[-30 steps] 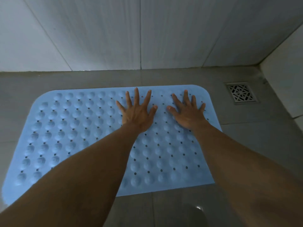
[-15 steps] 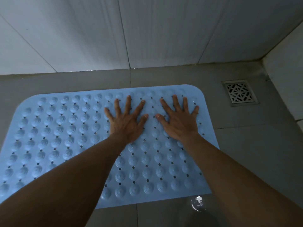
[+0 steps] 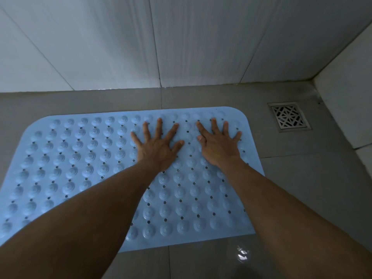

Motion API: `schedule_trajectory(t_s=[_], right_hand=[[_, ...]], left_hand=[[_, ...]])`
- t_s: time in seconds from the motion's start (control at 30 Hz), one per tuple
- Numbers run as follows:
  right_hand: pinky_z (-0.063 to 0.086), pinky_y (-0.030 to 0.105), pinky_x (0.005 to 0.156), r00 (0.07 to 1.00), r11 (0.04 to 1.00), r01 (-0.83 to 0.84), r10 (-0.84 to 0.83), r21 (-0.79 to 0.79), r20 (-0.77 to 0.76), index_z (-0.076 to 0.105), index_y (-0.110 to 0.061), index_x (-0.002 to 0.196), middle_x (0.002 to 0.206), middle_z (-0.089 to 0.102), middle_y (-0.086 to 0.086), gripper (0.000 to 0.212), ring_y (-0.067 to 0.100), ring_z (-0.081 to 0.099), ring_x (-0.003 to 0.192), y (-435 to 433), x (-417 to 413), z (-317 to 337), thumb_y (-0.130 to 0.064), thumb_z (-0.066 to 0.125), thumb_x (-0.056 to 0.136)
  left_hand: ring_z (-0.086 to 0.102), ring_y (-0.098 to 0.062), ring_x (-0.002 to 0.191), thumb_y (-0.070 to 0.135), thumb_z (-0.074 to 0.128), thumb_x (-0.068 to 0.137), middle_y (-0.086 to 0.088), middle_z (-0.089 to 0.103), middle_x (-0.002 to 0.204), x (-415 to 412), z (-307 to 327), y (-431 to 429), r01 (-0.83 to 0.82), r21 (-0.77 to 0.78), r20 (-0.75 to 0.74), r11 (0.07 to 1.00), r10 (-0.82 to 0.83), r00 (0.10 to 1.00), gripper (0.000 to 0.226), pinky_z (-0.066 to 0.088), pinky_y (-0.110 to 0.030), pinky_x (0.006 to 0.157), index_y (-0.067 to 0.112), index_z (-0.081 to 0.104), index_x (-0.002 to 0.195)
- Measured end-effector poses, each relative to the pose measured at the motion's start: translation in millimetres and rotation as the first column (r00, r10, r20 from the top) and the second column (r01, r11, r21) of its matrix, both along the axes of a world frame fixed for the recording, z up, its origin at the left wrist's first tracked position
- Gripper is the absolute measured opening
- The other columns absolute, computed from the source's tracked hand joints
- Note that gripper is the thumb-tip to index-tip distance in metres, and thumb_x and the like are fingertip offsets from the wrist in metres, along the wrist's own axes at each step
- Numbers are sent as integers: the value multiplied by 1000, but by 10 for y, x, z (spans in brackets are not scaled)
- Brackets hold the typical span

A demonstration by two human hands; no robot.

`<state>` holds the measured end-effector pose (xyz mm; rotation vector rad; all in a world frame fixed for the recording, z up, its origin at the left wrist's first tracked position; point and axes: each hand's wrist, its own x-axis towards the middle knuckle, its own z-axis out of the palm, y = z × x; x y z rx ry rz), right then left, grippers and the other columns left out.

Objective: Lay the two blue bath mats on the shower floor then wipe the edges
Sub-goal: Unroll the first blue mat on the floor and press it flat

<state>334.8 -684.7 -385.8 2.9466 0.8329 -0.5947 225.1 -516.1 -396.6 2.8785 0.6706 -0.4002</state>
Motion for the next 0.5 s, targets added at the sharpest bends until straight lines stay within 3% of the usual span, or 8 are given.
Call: schedule_trajectory(t_s=[0.23, 0.37, 0.5], right_hand=[[-5, 72, 114, 988, 989, 127, -132, -71, -74, -18, -46, 153, 165, -24, 1, 56, 30, -19, 152, 84, -196, 93, -52, 10, 105], [-11, 67, 116, 996, 994, 93, -93, -53, 12, -17, -38, 156, 166, -22, 6, 63, 30, -20, 152, 143, -614, 218, -60, 6, 102], [-11, 65, 117, 999, 999, 34, -33, -7, 39, -14, -36, 158, 166, -21, 7, 69, 29, -20, 152, 396, -1049, 319, -65, 7, 99]], left_hand=[[-20, -35, 151, 76, 8, 92, 5, -20, 166, -20, 228, 132, 19, -168, -88, 986, -34, 996, 67, -10, -70, 115, 53, -14, 152], [-5, -29, 155, 67, 13, 98, -6, -9, 168, -455, 303, 285, 60, -226, 114, 972, -34, 993, 67, 1, -57, 123, 43, -14, 155], [-15, -25, 153, 66, 12, 99, -7, -10, 168, -1189, 232, 476, 0, -162, 165, 987, 27, 986, 69, -7, -55, 123, 37, -12, 157]])
